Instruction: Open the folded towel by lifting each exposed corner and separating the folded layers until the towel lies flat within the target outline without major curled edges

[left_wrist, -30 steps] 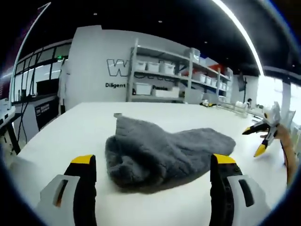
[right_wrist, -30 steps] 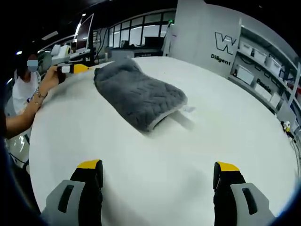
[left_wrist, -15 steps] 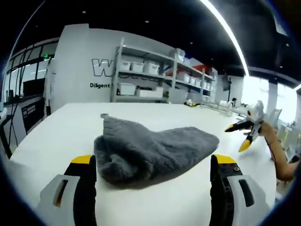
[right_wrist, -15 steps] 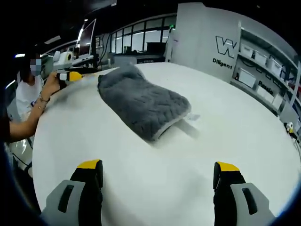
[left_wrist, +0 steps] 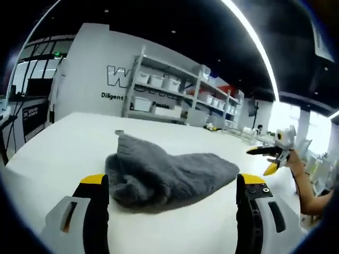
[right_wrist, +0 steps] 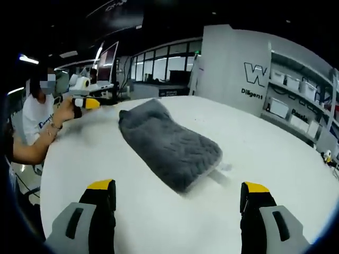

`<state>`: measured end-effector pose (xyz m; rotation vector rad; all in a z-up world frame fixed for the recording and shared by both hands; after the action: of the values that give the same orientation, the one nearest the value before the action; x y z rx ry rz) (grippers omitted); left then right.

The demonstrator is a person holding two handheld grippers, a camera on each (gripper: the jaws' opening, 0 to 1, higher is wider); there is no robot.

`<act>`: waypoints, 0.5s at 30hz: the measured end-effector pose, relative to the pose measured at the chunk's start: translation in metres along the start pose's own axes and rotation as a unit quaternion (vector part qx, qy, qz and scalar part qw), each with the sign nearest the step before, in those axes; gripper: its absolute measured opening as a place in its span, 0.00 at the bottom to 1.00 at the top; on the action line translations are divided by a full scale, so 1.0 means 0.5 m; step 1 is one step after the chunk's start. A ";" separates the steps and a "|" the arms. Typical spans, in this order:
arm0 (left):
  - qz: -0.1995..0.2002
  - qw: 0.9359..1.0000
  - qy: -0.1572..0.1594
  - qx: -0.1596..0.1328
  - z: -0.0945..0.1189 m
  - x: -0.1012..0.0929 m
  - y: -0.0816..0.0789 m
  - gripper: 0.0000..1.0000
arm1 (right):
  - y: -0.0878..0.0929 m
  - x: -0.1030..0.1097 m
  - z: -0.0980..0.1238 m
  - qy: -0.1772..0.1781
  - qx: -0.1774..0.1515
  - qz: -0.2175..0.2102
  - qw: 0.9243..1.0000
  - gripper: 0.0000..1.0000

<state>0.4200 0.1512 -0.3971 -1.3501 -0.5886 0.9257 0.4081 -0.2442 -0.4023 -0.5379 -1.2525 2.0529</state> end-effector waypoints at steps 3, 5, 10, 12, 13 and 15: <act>0.010 1.000 0.010 -0.013 0.000 -0.003 -0.007 0.99 | -0.017 0.020 -0.013 -0.025 0.009 0.012 1.000 1.00; 0.005 1.000 0.017 -0.014 0.000 -0.007 -0.011 0.99 | -0.044 0.027 -0.023 -0.028 -0.001 0.016 0.999 1.00; 0.000 0.999 0.031 -0.007 0.003 -0.013 -0.010 0.99 | -0.127 0.037 -0.052 -0.029 -0.033 0.010 0.999 0.94; -0.007 1.000 0.029 -0.006 0.002 -0.008 -0.009 0.96 | -0.158 0.042 -0.069 -0.022 -0.041 0.007 0.999 0.88; -0.010 1.000 0.021 0.002 0.001 -0.003 -0.005 0.96 | -0.174 0.044 -0.080 -0.022 -0.050 0.020 0.998 0.84; -0.016 1.000 0.017 0.014 0.000 0.001 0.000 0.96 | -0.193 0.050 -0.099 -0.021 -0.048 0.026 0.998 0.78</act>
<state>0.4203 0.1513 -0.3973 -1.3252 -0.5685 0.8810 0.4539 -0.1650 -0.3391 -0.5802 -1.3810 2.0649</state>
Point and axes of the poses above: the point that each gripper's makers call its tool centre point, and the gripper's own axes: z roughly backward along the fingers, x roughly to its left, y roughly out of its underside, the point moved 8 cm from there along z, roughly backward along the fingers, and after that the axes turned 5 degrees about -z, right-handed, at the moved point
